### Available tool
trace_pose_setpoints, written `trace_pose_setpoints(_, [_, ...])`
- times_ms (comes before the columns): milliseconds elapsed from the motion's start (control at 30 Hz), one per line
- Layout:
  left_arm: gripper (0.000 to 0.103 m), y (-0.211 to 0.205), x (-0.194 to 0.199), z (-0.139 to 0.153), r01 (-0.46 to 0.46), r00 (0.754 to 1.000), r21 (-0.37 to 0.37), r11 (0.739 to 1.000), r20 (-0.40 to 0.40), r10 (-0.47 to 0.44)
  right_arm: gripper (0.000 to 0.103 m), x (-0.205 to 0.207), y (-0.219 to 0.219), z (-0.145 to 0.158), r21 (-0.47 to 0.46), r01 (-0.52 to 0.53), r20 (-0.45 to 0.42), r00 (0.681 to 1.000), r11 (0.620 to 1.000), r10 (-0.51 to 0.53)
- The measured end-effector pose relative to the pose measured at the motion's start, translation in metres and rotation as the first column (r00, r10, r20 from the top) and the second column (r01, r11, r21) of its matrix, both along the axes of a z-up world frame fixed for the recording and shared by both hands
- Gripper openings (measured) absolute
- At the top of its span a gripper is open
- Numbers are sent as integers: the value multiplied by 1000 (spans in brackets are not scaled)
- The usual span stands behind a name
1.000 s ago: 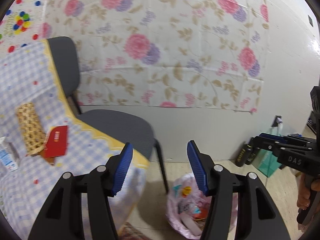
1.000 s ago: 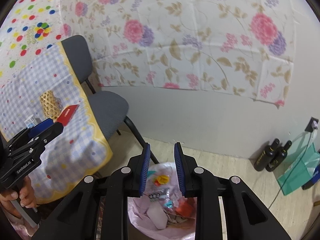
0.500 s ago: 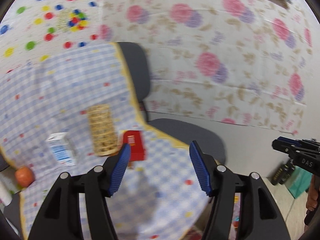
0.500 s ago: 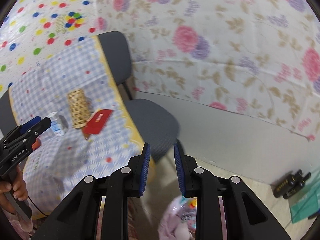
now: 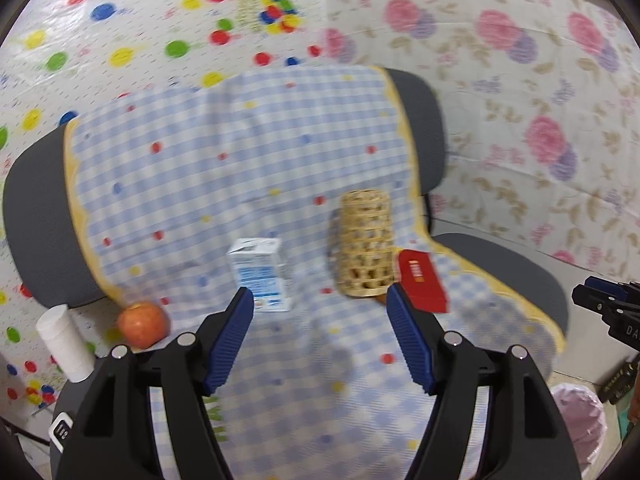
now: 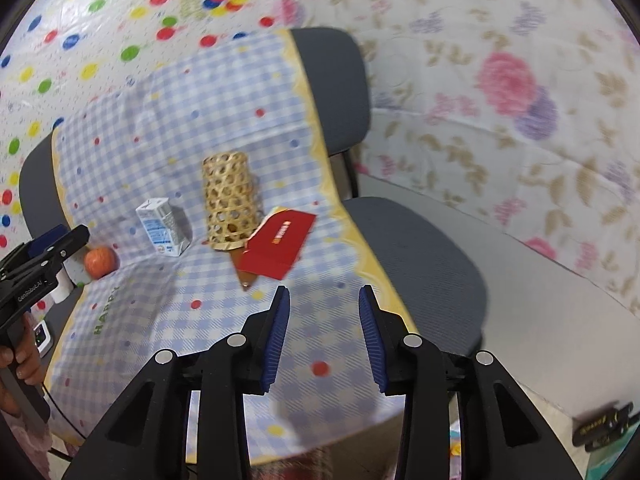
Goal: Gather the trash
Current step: 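Move both open tools back over the chair toward the red carton, then close the right tool on the red carton and lift it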
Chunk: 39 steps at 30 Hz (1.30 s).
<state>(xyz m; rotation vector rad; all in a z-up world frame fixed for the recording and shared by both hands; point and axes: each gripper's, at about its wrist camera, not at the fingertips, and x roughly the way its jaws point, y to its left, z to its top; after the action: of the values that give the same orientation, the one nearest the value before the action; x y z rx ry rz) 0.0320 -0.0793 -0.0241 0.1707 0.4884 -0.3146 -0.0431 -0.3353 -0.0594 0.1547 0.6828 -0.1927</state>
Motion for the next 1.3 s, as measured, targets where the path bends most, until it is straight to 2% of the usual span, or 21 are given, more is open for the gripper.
trace_pose_setpoints(133, [70,18,17,-7,-62,998,1,998,-12,62,39,33,11,-12,-7,-35,-33,999,999,35])
trace_pose_setpoints(200, [72,24,25,-9,-88,996,2,996,-9,88,48,52,17,-19,-14,-52,-52,997,999,51])
trace_pose_setpoints(433, [73,45,56,-13,-150,988,-18,988,-27,150,63,121,39,-48,-60,-91,-128,988,994,83])
trace_pose_setpoints(500, [73,46,65,-17,-160,987,-14,987,-34,159,71,140,44,-56,-77,-95,-147,986,992,83])
trace_pose_setpoints(733, [73,43,88,-33,-167,984,-14,986,-64,166,79,195,55,-83,-144,-71,-228,973,987,37])
trace_pose_setpoints(800, [73,41,93,-38,-161,984,-16,987,-75,160,85,206,54,-91,-155,-49,-245,969,987,9])
trace_pose_setpoints(1067, [73,38,101,-50,-142,984,-25,990,-109,138,89,225,42,-106,-79,-37,-291,957,996,13])
trace_pose_setpoints(1133, [73,35,101,-51,-135,985,-29,990,-117,130,89,227,32,-111,-5,-25,-302,953,1000,22])
trace_pose_setpoints(1167, [73,34,100,-52,-131,985,-29,991,-117,127,89,227,23,-114,63,-12,-303,953,998,31])
trace_pose_setpoints(1233, [73,31,97,-52,-121,986,-27,992,-118,117,79,223,15,-116,109,-7,-296,954,994,39])
trace_pose_setpoints(1300, [73,29,94,-52,-113,987,-24,993,-119,109,77,216,12,-112,108,-14,-286,957,994,45])
